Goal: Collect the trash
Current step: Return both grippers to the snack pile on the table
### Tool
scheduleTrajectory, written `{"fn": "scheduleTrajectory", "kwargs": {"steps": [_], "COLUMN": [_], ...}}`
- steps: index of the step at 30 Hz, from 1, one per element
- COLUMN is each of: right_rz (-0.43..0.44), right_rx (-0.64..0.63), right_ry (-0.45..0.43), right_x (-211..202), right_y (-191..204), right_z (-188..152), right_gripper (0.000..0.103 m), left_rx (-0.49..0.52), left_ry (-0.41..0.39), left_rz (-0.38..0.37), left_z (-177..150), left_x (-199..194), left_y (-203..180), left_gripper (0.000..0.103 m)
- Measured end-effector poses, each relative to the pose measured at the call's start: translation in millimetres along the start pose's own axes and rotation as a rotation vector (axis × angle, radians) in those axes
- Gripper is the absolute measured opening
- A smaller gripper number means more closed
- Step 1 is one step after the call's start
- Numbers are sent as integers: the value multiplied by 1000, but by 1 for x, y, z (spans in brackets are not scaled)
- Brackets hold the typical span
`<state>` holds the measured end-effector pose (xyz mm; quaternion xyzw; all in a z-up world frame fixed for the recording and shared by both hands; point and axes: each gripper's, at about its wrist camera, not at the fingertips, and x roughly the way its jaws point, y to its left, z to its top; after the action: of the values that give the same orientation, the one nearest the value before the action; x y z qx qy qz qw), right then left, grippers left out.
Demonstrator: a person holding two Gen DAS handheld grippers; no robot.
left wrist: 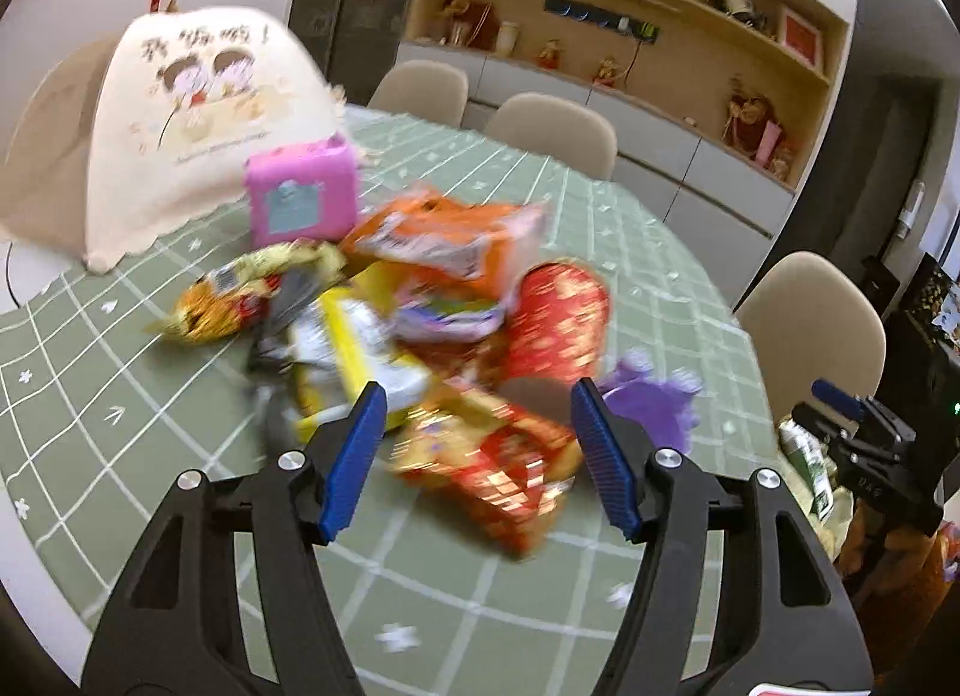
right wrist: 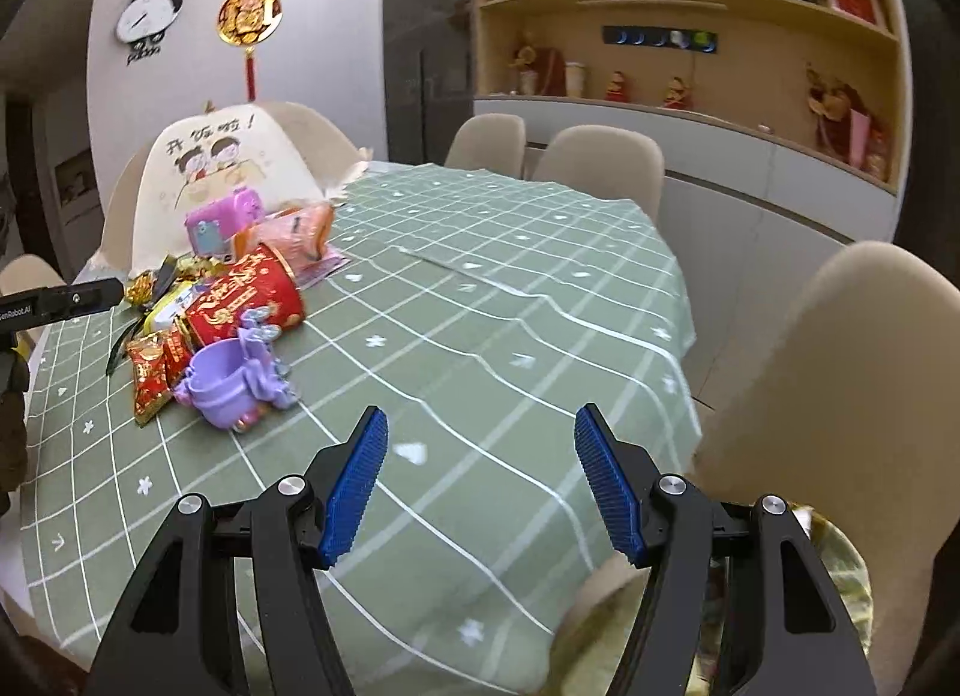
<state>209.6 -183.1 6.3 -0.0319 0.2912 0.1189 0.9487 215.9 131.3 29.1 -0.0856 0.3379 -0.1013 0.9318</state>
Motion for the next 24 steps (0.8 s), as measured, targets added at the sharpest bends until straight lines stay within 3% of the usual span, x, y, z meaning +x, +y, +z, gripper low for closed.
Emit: {"fn": "scheduleTrajectory", "kwargs": {"steps": [6, 10, 14, 16, 19, 20, 21, 22, 24], "right_rz": [-38, -7, -21, -6, 31, 38, 43, 49, 53], "right_rx": [-60, -47, -42, -35, -18, -14, -9, -4, -2], "right_ry": [55, 88, 97, 99, 119, 126, 130, 132, 121], "right_x": [25, 36, 39, 39, 39, 40, 40, 41, 40], "right_y": [32, 40, 47, 47, 47, 48, 48, 50, 55], "right_z": [8, 9, 10, 9, 10, 11, 12, 13, 18], "right_gripper": [61, 61, 61, 61, 61, 62, 61, 61, 62], "left_rx": [-14, -46, -74, -83, -69, -70, -75, -77, -90], "left_ry": [118, 173, 223, 225, 216, 213, 208, 208, 193], "left_rz": [-77, -110, -57, 0, 16, 15, 13, 7, -14], "left_z": [-11, -15, -17, -16, -16, -16, -16, -16, -17], "left_x": [16, 25, 41, 48, 50, 49, 49, 49, 45], "left_y": [17, 12, 9, 9, 7, 8, 9, 10, 13], "left_gripper": [60, 60, 60, 60, 60, 56, 40, 33, 27]}}
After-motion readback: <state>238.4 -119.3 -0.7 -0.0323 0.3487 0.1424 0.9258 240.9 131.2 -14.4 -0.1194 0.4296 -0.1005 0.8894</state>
